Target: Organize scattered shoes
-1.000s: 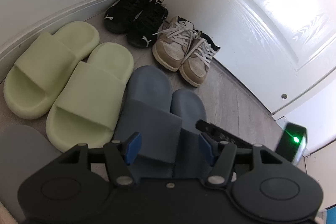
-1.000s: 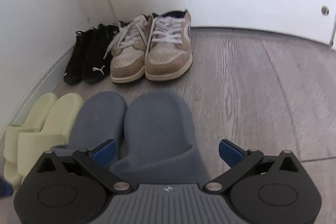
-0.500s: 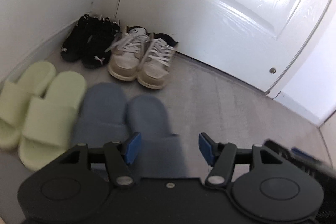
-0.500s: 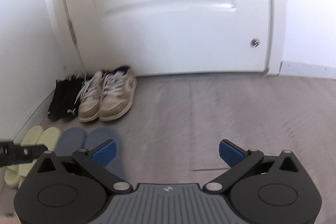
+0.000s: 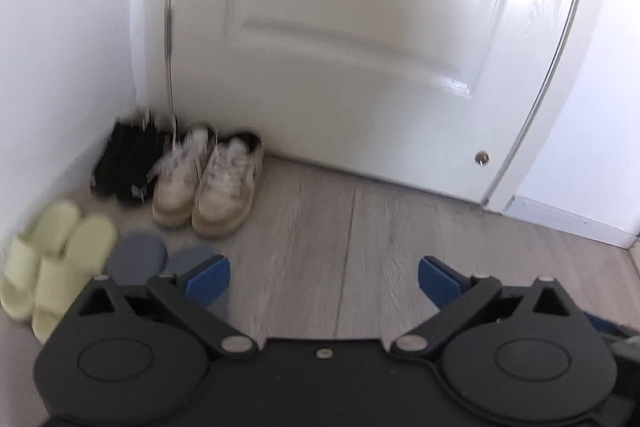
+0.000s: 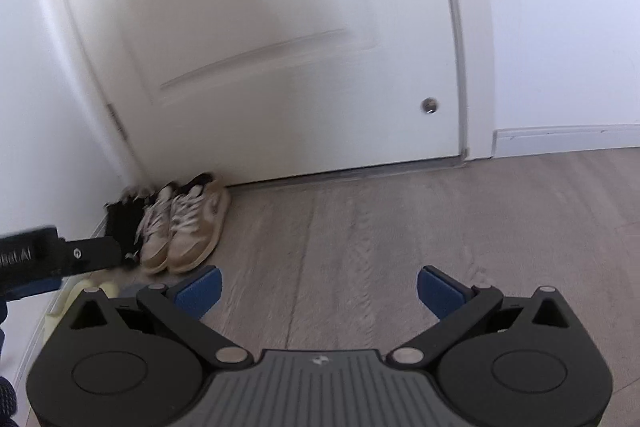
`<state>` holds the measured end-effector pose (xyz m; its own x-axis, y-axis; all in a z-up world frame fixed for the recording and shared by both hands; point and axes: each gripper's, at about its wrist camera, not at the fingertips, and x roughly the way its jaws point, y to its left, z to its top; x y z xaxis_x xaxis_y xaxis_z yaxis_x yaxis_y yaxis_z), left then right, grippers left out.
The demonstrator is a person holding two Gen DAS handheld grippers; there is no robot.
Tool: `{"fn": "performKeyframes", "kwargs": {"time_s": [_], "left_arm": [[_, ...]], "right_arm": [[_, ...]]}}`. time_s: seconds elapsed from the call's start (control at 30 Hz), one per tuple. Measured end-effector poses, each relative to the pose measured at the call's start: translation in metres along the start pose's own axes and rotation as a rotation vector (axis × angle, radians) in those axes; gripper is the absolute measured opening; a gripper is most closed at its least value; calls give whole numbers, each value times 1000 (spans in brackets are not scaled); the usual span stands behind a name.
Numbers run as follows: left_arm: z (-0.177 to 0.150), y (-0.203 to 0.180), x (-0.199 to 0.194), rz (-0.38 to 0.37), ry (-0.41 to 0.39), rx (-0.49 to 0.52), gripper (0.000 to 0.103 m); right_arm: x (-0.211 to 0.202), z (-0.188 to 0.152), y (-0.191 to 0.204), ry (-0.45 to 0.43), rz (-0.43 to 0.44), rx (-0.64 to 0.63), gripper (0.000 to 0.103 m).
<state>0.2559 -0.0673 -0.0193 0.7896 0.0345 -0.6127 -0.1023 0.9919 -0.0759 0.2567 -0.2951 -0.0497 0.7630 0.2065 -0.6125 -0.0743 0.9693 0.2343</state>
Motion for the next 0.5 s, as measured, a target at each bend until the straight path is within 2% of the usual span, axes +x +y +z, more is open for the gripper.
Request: {"fn": "performKeyframes", "kwargs": {"time_s": [0.1,0.2,0.27,0.4,0.5], "left_arm": [[-6,-1,11,6,-12,53,102],[-22,10,19,-41,15,58,102],[-36,14,16,-45,14,77,102],[-76,24,-15,-49,-37,134,101],[-100,33,-44,-81,-64,92,100]], "right_arm": [[-1,4,0,-22,-54,-28,103],[-1,-11,0,-33,-98,-34,103],[-7,-29,1,-53,-148,-46,103],[-19,-66,3,-96,-237,-66,103],[-45,-91,2,-126,-188,-33,103]]}}
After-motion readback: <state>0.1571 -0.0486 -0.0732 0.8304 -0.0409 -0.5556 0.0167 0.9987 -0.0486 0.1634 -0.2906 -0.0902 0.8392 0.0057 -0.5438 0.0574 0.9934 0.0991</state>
